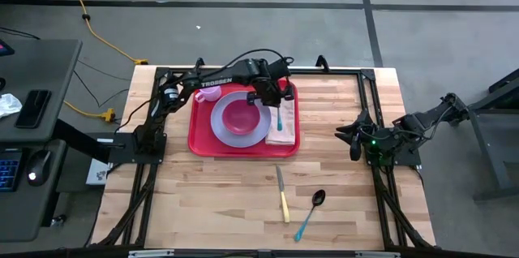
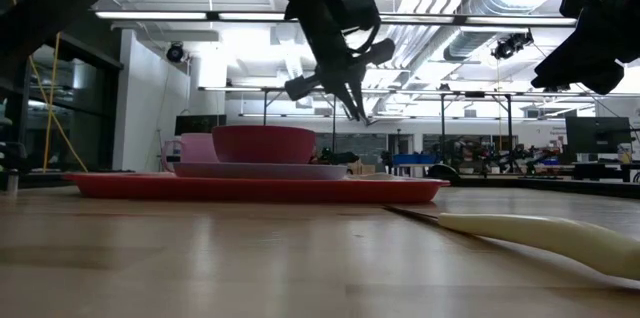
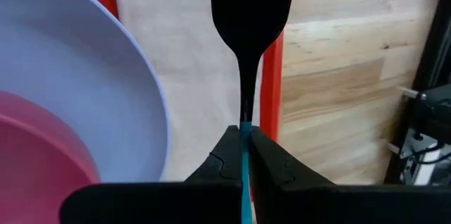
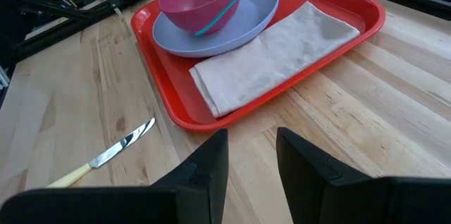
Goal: Set up tray
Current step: Put the blue fork on the white table napkin to the right of the purple plate
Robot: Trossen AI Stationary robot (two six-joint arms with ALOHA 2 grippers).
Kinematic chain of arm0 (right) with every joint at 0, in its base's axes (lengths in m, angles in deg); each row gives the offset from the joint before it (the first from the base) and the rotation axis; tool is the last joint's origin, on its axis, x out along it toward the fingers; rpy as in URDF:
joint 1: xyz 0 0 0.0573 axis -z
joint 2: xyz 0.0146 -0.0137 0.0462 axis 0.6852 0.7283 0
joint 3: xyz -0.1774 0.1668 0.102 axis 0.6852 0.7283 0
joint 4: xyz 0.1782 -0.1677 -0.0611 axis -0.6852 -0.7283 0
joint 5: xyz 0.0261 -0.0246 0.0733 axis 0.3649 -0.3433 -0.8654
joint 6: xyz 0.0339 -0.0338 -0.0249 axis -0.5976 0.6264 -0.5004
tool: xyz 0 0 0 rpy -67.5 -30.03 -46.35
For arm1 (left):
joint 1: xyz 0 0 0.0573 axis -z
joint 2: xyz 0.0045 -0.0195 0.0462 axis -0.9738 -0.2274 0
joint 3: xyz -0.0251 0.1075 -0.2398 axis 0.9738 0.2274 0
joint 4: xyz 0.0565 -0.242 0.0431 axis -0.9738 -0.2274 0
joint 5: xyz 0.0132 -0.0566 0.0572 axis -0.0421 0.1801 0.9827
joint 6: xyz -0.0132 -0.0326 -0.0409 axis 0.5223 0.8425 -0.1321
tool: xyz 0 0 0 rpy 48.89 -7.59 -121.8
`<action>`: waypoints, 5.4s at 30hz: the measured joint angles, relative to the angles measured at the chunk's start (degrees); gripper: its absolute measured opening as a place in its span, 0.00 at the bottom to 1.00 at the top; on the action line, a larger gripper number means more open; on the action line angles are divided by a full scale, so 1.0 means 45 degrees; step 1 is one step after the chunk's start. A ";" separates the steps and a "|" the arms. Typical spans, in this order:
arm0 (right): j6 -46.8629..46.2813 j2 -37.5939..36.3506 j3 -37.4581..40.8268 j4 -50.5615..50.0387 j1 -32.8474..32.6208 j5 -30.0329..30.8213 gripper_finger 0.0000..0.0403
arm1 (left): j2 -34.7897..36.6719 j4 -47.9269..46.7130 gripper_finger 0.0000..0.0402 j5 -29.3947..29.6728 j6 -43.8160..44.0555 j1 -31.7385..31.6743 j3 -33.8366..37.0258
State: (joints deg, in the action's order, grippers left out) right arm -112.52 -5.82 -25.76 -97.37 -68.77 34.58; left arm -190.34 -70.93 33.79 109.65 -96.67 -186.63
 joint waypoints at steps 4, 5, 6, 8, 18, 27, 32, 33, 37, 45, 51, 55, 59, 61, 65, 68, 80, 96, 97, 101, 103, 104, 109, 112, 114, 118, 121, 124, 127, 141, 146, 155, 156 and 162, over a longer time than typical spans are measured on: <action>0.0000 0.0000 0.0000 0.0000 0.0000 0.0015 0.25 | -0.0006 -0.0070 0.09 0.0169 -0.0101 0.0013 -0.0148; 0.0000 0.0000 0.0000 0.0000 0.0000 0.0015 0.25 | -0.0015 -0.0064 0.09 0.0186 -0.0148 0.0057 -0.0295; 0.0000 0.0000 0.0000 0.0000 0.0000 0.0022 0.25 | -0.0029 0.0025 0.09 0.0286 -0.0191 0.0095 -0.0452; 0.0000 0.0000 0.0000 0.0000 0.0000 0.0029 0.25 | -0.0215 0.0254 0.09 0.0521 -0.0265 0.0239 -0.0947; -0.0010 0.0000 0.0000 0.0000 0.0000 0.0074 0.25 | -0.2332 -0.2559 0.09 0.0446 -0.1084 0.0264 -0.3886; -0.0015 0.0000 0.0000 0.0000 0.0000 0.0341 0.25 | -0.2586 -0.2593 0.09 0.0460 -0.0876 0.0413 -0.3725; -0.0029 0.0000 0.0000 0.0000 0.0000 0.0355 0.25 | -0.2676 -0.2345 0.09 0.0498 -0.0658 0.0442 -0.3764; -0.0029 0.0000 0.0000 0.0000 0.0000 0.0354 0.25 | -0.2720 -0.2402 0.09 0.0498 -0.0537 0.0442 -0.3762; -0.0034 0.0000 0.0000 0.0000 0.0000 0.0355 0.25 | -0.2879 -0.2126 0.09 0.0545 -0.0451 0.0515 -0.3774; -0.0039 0.0000 0.0000 0.0000 0.0000 0.0355 0.25 | -0.3241 -0.2244 0.09 0.0337 -0.0402 0.0583 -0.3735; -0.0039 0.0000 0.0000 0.0000 0.0000 0.0350 0.25 | -0.3501 -0.2146 0.09 0.0296 -0.0382 0.0583 -0.3733; -0.0039 0.0000 0.0000 -0.0001 0.0000 0.0345 0.25 | -0.3695 -0.2293 0.09 0.0107 -0.0340 0.0578 -0.3732; -0.0039 0.0000 0.0000 -0.0003 0.0000 0.0306 0.25 | -0.3824 -0.1978 0.09 0.0108 -0.0293 0.0573 -0.3759; -0.0039 0.0000 0.0000 0.0000 0.0000 0.0306 0.25 | -0.3847 -0.1995 0.09 0.0111 -0.0287 0.0563 -0.3750; -0.0039 0.0000 0.0000 0.0000 0.0000 0.0301 0.25 | -0.3847 -0.1965 0.09 0.0111 -0.0287 0.0563 -0.3750; -0.0039 0.0000 0.0000 0.0000 0.0000 0.0301 0.25 | -0.3847 -0.1971 0.09 0.0140 -0.0311 0.0480 -0.3750; -0.0039 0.0000 0.0000 0.0000 0.0003 0.0248 0.25 | -0.3847 -0.1331 0.09 -0.0107 -0.0342 0.0403 -0.3750; -0.0039 0.0000 0.0000 0.0000 0.0000 0.0155 0.25 | -0.3842 -0.1511 0.09 -0.0097 -0.0306 0.0393 -0.3750; -0.0039 0.0000 0.0000 0.0000 0.0000 0.0155 0.25 | -0.3842 -0.1511 0.09 -0.0093 -0.0306 0.0393 -0.3750; -0.0039 0.0000 0.0000 0.0001 0.0000 0.0152 0.25 | -0.3842 -0.1524 0.09 -0.0078 -0.0301 0.0393 -0.3750; -0.0039 0.0001 0.0000 0.0000 0.0000 0.0151 0.25 | -0.3842 -0.1586 0.09 0.0045 -0.0236 0.0393 -0.3750; -0.0039 0.0000 0.0000 0.0000 0.0000 0.0151 0.25 | -0.3842 -0.1631 0.09 0.0118 -0.0214 0.0393 -0.3750; -0.0039 0.0000 0.0000 0.0004 0.0000 0.0142 0.25 | -0.3842 -0.2295 0.09 0.0274 -0.0063 0.0393 -0.3750; -0.0039 0.0000 0.0000 0.0000 0.0000 0.0141 0.25 | -0.3842 -0.2492 0.09 0.0415 -0.0045 0.0393 -0.3750; -0.0039 0.0000 0.0000 0.0000 0.0000 0.0141 0.25 | -0.3842 -0.2521 0.09 0.0449 -0.0030 0.0393 -0.3750; -0.0034 0.0000 0.0000 0.0000 0.0000 0.0141 0.25 | -0.3842 -0.2495 0.09 0.0476 -0.0034 0.0393 -0.3750; -0.0034 0.0000 0.0000 0.0005 0.0000 0.0141 0.25 | -0.3842 -0.2486 0.09 0.0476 -0.0039 0.0393 -0.3750; -0.0034 0.0000 0.0000 0.0005 0.0000 0.0141 0.25 | -0.3842 -0.2463 0.09 0.0476 -0.0044 0.0393 -0.3750; -0.0034 0.0000 0.0000 0.0005 0.0000 0.0141 0.25 | -0.3837 -0.2430 0.09 0.0481 -0.0049 0.0393 -0.3750; -0.0034 0.0000 0.0000 0.0005 0.0000 0.0146 0.25 | -0.3832 -0.2157 0.09 0.0191 -0.0112 0.0393 -0.3750; -0.0034 0.0000 0.0000 0.0010 0.0000 0.0146 0.25 | -0.3891 -0.2286 0.09 -0.0082 -0.0112 0.0393 -0.3745; -0.0034 0.0000 0.0000 0.0044 0.0000 0.0146 0.25 | -0.3905 -0.2269 0.09 -0.0111 -0.0112 0.0393 -0.3745; -0.0034 0.0000 0.0000 0.0044 0.0000 0.0146 0.25 | -0.3910 -0.2269 0.09 -0.0134 -0.0112 0.0393 -0.3745; -0.0034 0.0000 0.0000 0.0044 0.0000 0.0109 0.25 | -0.3915 -0.2269 0.09 -0.0165 -0.0107 0.0393 -0.3745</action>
State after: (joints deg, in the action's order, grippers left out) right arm -112.67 -5.82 -25.76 -97.18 -68.77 35.07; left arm -207.96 -81.14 33.05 109.17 -94.90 -203.48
